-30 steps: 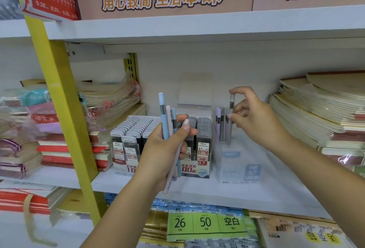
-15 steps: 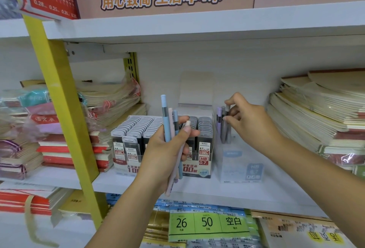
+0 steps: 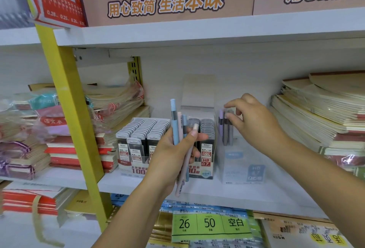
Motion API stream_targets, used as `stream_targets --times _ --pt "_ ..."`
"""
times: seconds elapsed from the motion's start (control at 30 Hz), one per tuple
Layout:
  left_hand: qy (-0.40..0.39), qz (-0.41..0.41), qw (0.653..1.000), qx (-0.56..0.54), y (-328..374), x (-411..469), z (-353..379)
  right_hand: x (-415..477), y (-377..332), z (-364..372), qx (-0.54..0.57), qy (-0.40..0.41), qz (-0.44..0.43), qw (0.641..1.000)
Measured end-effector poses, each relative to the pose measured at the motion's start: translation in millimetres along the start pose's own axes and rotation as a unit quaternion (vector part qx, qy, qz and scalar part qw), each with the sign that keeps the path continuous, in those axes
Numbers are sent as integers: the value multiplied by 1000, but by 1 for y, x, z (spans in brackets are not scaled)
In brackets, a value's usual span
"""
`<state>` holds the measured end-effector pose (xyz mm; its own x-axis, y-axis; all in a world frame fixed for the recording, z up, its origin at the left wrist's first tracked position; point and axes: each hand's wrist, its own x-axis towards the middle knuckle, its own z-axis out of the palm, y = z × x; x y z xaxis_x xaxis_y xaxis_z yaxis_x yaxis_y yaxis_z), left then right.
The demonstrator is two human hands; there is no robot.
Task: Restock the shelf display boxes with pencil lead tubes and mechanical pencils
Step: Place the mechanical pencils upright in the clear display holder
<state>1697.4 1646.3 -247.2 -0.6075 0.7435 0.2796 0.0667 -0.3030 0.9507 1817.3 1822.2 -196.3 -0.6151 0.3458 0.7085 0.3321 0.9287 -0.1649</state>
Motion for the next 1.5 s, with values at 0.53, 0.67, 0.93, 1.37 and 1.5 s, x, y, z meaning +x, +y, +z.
stream_targets --times 0.53,0.67,0.93,1.37,1.5 --pt "-116 -57 991 -13 -8 -8 5 -22 -7 -31 615 -29 203 761" --pt "-82 -52 995 -1 -9 -6 11 -24 -5 -34 618 -40 186 762" --pt "-63 -31 997 32 -5 -11 19 10 31 -40 155 50 48 986" --pt "-61 -17 998 31 -12 -6 15 8 47 0 63 -8 9 998" --pt "-55 -9 998 31 -15 -4 14 7 46 7 48 22 -8 999"
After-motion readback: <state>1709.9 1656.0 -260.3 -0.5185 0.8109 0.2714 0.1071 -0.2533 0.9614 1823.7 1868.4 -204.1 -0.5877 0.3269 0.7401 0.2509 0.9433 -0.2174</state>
